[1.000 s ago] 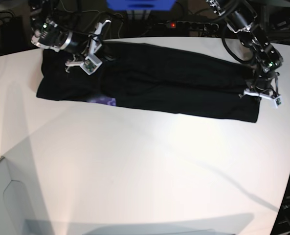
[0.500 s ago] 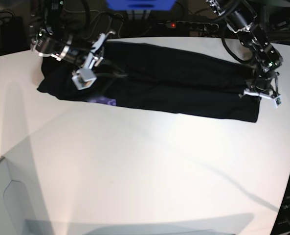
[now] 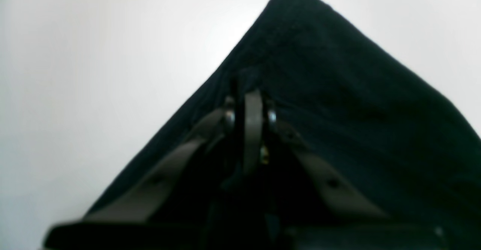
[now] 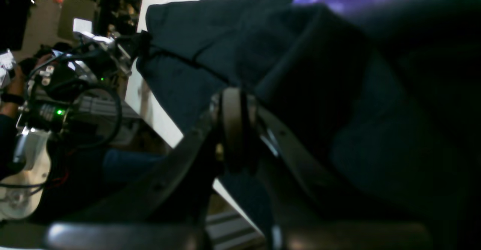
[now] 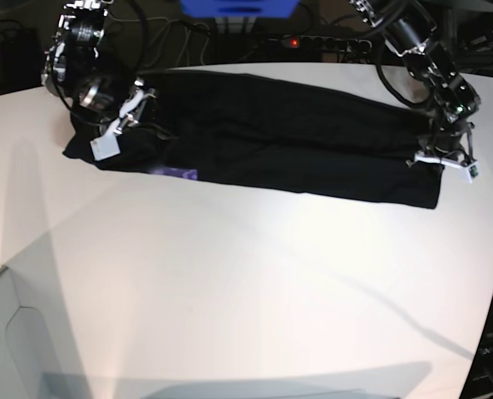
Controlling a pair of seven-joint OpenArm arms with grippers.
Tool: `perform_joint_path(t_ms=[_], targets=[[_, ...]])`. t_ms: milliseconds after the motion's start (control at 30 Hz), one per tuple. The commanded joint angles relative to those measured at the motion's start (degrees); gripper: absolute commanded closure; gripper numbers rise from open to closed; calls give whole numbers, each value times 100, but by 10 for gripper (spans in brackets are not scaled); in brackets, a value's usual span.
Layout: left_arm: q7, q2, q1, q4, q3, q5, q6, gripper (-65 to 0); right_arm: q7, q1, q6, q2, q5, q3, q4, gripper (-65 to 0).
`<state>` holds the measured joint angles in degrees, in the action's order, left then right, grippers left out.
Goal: Fold the T-shirt properly
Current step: 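Grasp the folded end with the right gripper and pull it outward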
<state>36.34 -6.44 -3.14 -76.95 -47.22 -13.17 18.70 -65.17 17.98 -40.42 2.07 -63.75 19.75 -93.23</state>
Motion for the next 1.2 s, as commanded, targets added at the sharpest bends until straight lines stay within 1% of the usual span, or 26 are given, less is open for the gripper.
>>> perform_joint_path(t_ms=[0,167,300,400,567,667,800,900,933,1033,1133,1167], targets=[[292,-29,2,86,6,143,-37,0,77,9,42,35,-232,-1,-123,0],[283,-29,2,174,-3,134,-37,0,77,141,42,-61,-232,-10,-132,0],[283,-29,2,174,-3,134,-37,0,-204,141,42,-61,-232,-10,-132,0],[283,-29,2,174,-3,134,-37,0,-283,114,42,-53,-232,-10,-132,0],[283,-29,2,174,-3,134,-37,0,-283,97,42,-53,-232,25,-132,-123],[283,-29,2,174,-3,134,-37,0,-292,106,42,-44,-250,34,-141,-174],[283,-29,2,174,-3,134,-37,0,-292,132,42,-35,-425,34,-176,-210],[283,-29,2,174,-3,134,-37,0,-292,132,42,-35,-425,43,-466,-227],[283,-29,2,174,-3,134,-37,0,-266,132,42,9,-425,60,-624,-228],[283,-29,2,174,-3,134,-37,0,-231,132,42,79,-417,465,-1073,-227],[283,-29,2,174,-3,134,-37,0,-222,53,42,97,-390,1124,-1231,-226],[283,-29,2,174,-3,134,-37,0,-222,-35,42,185,-390,1353,-1231,-226]])
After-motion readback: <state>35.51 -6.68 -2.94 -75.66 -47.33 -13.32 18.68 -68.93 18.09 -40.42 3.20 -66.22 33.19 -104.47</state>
